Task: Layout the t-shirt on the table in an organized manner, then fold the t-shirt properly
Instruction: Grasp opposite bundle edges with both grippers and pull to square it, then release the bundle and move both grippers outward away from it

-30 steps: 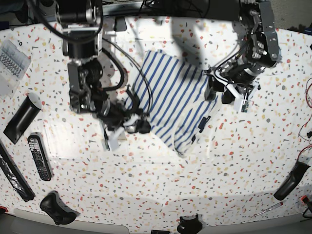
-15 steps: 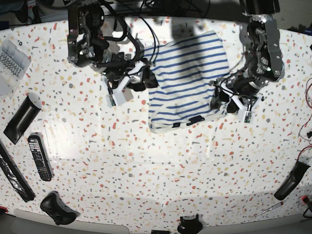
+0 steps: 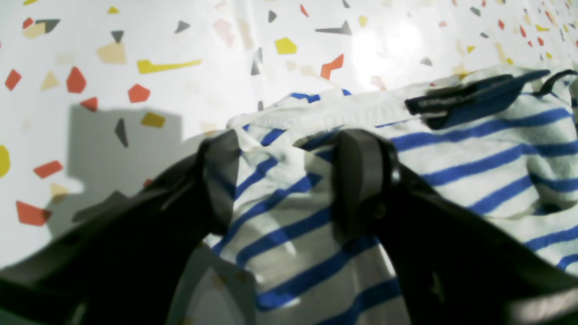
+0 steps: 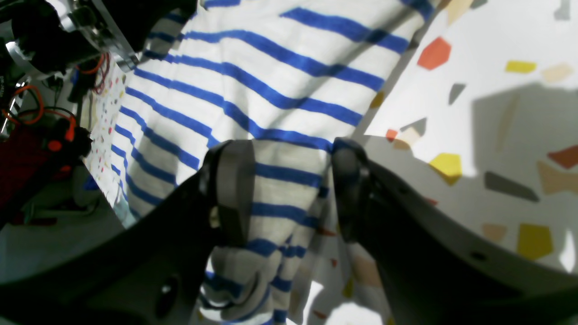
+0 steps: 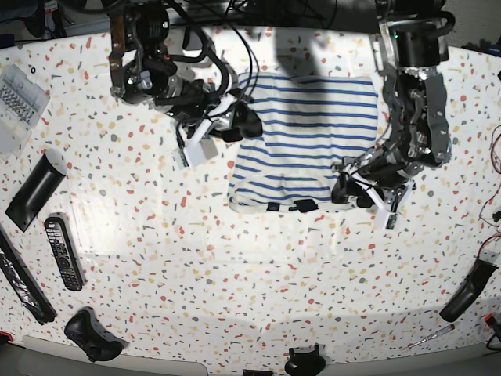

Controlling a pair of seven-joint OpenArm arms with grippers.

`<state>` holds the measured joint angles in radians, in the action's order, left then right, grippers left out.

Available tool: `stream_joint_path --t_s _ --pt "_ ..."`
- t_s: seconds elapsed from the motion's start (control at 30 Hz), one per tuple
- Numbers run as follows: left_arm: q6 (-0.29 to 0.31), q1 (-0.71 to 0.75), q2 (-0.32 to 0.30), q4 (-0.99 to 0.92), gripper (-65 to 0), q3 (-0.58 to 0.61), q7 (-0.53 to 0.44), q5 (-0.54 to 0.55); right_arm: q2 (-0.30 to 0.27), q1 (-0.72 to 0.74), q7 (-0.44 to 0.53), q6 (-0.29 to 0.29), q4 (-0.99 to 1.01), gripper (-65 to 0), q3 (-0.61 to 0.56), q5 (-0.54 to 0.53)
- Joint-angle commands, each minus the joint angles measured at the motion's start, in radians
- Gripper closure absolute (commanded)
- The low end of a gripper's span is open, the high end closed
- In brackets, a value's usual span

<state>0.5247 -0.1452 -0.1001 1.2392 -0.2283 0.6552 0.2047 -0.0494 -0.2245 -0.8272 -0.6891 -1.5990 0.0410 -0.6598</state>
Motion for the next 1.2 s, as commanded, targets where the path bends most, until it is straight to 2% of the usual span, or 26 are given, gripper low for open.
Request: stream_joint_path --t_s 0.0,0.27,0.47,0.7,0.97,1.17 --pt "-0.009 -0.019 -0.007 0.012 -31.4 0.001 -0.003 0.01 0.002 0.011 0.026 -0.009 -0.018 -27.6 0.001 -0.024" --pt "-0.008 -0.021 -0.073 0.042 -31.4 0.001 0.056 0.179 0.002 0.017 0.029 -0.009 -0.019 -27.6 0.011 -0.025" --pt "-0.008 -0.018 -0.135 0.163 -31.3 0.0 0.059 0.258 0.002 0.044 0.041 -0.009 -0.024 -27.6 0.1 -0.025" --pt "-0.008 0.021 -0.147 0.346 -31.4 0.0 0.055 0.272 0.002 0.044 0.014 -0.009 -0.093 -27.6 0.238 -0.025" --pt "-0.008 0.165 -0.148 0.523 -31.3 0.0 0.047 0.264 0.002 0.037 -0.051 -0.009 -0.2 -27.6 0.384 -0.028" --pt "-0.008 0.259 -0.154 0.587 -31.3 0.0 0.048 0.264 0.002 0.004 -0.116 -0.009 -0.263 -27.6 0.47 -0.127"
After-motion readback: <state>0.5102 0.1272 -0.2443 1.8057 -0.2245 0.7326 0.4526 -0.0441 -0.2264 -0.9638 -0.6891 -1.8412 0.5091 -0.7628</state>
